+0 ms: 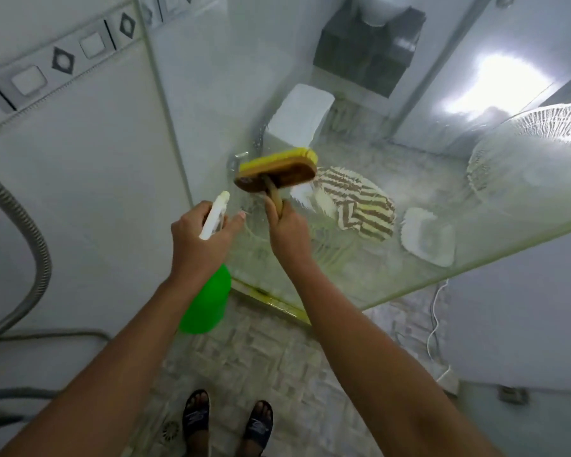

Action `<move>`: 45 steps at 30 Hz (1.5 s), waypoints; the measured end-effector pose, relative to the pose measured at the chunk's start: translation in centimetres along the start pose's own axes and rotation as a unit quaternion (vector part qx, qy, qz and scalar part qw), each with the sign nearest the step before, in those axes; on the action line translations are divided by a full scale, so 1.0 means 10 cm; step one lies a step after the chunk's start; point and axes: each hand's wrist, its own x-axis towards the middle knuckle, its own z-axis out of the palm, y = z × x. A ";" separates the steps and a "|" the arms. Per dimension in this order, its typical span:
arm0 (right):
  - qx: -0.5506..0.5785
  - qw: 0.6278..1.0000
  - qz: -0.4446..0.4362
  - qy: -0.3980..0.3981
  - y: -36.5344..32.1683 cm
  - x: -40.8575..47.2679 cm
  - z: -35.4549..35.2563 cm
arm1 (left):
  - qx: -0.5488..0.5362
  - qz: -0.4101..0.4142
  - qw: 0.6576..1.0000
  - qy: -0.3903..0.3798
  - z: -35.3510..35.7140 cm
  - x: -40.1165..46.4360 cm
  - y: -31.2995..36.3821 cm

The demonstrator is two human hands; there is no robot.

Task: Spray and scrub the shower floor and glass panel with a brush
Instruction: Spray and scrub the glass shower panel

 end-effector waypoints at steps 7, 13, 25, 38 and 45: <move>-0.018 0.999 0.029 -0.036 0.26 -0.13 0.10 | -0.020 0.003 1.000 -0.007 0.02 0.00 0.06; -0.013 0.989 0.149 -0.010 1.12 -0.65 -0.24 | -0.035 0.020 0.999 -0.035 0.17 -0.02 0.23; 0.266 0.938 -0.002 0.222 -0.55 -0.09 -2.58 | -0.095 0.093 0.986 -0.097 0.53 -0.11 1.28; 0.261 0.928 -0.046 0.262 -0.57 -0.04 -2.79 | -0.105 0.137 0.982 -0.074 0.56 -0.22 1.84; 0.173 0.968 0.108 0.145 0.47 -0.63 -1.37 | -0.100 0.162 0.981 -0.043 0.32 -0.19 1.75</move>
